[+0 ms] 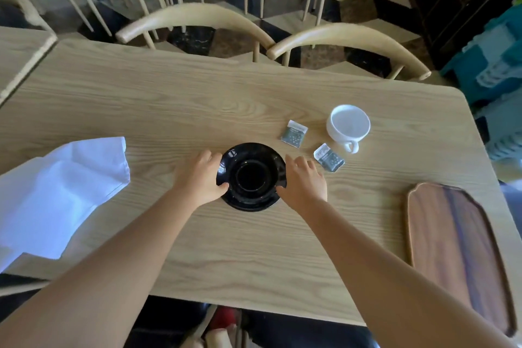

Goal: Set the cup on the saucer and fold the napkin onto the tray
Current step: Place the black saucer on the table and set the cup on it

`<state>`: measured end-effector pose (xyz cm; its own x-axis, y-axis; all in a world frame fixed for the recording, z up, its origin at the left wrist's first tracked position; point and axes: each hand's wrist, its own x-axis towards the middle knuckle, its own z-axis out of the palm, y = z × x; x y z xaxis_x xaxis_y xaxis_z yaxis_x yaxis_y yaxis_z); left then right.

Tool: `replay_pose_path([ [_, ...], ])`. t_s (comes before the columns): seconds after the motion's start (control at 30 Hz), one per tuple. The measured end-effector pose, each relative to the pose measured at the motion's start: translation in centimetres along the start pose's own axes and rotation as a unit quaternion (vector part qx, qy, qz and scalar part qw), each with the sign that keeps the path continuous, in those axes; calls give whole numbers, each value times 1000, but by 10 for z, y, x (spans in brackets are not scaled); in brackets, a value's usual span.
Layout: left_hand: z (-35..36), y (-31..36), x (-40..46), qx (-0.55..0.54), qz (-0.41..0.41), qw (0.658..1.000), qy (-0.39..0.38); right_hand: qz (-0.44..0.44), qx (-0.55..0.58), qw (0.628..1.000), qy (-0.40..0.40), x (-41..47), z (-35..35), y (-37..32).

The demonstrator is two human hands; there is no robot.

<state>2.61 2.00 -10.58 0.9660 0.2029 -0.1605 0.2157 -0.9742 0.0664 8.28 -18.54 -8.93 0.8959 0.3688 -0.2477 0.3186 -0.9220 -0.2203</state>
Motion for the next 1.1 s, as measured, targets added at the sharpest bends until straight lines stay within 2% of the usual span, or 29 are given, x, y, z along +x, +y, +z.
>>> replay_pose_path([
  [0.1, 3, 2, -2, -51, -46, 998, -4, 22, 62, 998, -25, 3, 5, 6],
  [0.17, 8, 7, -4, -142, -78, 987, -11, 35, 122, 991, -32, 5, 9, 6],
  [0.23, 14, 14, -5, -267, -101, 958, -13, 56, 192, 979, -40, 6, 13, 5],
  [0.33, 18, 20, -9, -370, -143, 918, -8, 79, 290, 953, -41, 2, 17, 9],
  [0.43, 20, 31, -22, -489, -181, 853, -25, 101, 366, 925, -23, -10, 14, 28],
  [0.6, 25, 68, -59, -581, -145, 801, -16, 115, 444, 888, 3, -53, 13, 78],
  [0.7, 34, 93, -81, -590, -134, 795, -41, 133, 448, 884, 11, -85, 17, 107],
  [0.9, 56, 131, -107, -563, -99, 817, -78, 180, 442, 878, 21, -131, 33, 144],
  [1.1, 63, 138, -121, -543, -79, 831, -87, 185, 443, 877, 10, -148, 40, 155],
])
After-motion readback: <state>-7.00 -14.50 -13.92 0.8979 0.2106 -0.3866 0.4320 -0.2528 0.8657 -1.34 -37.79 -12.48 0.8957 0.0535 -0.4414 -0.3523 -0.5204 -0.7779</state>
